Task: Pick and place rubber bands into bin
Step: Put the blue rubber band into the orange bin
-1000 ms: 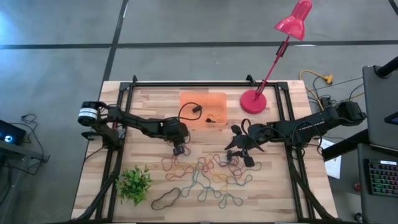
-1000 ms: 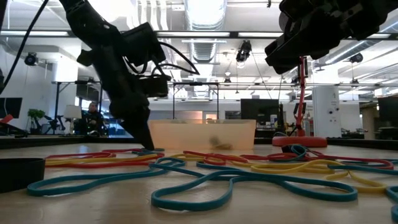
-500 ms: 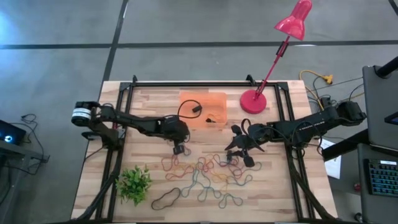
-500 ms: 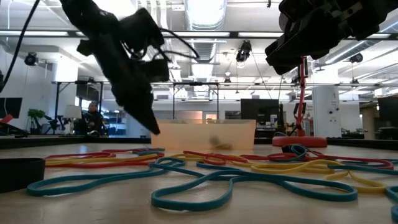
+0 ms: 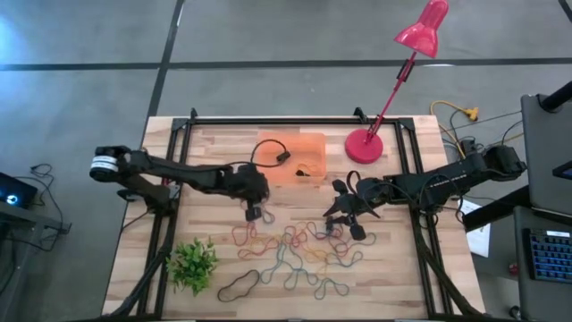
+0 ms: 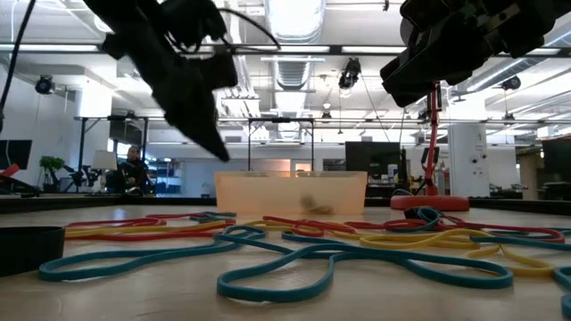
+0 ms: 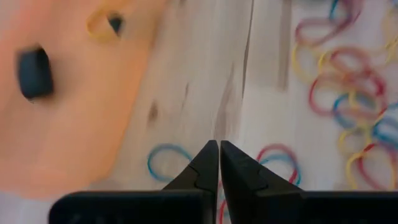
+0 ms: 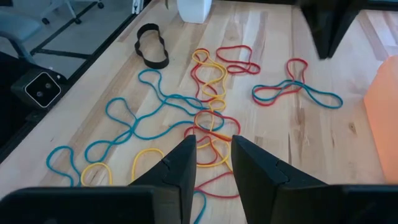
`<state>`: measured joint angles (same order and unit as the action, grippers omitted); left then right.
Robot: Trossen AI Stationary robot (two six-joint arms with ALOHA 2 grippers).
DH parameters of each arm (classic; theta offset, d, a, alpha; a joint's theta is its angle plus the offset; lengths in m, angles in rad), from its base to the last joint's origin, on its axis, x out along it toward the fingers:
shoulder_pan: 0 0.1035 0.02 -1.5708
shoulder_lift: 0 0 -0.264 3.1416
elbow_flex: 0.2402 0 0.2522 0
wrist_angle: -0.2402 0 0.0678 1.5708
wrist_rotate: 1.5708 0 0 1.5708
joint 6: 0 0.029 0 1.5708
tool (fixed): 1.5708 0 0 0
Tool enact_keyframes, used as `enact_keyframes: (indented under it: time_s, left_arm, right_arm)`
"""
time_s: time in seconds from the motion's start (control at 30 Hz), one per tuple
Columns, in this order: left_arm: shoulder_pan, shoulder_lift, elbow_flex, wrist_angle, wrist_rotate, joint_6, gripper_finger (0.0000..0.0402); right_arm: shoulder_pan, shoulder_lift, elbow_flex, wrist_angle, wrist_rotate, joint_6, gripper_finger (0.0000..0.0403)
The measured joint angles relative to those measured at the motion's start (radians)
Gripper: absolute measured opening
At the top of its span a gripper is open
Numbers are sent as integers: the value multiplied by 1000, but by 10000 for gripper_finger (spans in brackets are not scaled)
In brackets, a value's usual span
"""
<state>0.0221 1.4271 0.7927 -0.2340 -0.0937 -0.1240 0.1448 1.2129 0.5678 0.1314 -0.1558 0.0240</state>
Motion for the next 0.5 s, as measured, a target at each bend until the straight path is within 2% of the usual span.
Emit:
enact_keyframes:
  time_s: [0.27,0.5]
  left_arm:
    - [1,150,4,-2,-4,-2,54]
    - [3,164,13,7,-20,-3,92]
  right_arm:
    - [0,0,0,5,0,2,90]
    - [0,0,0,4,0,6,88]
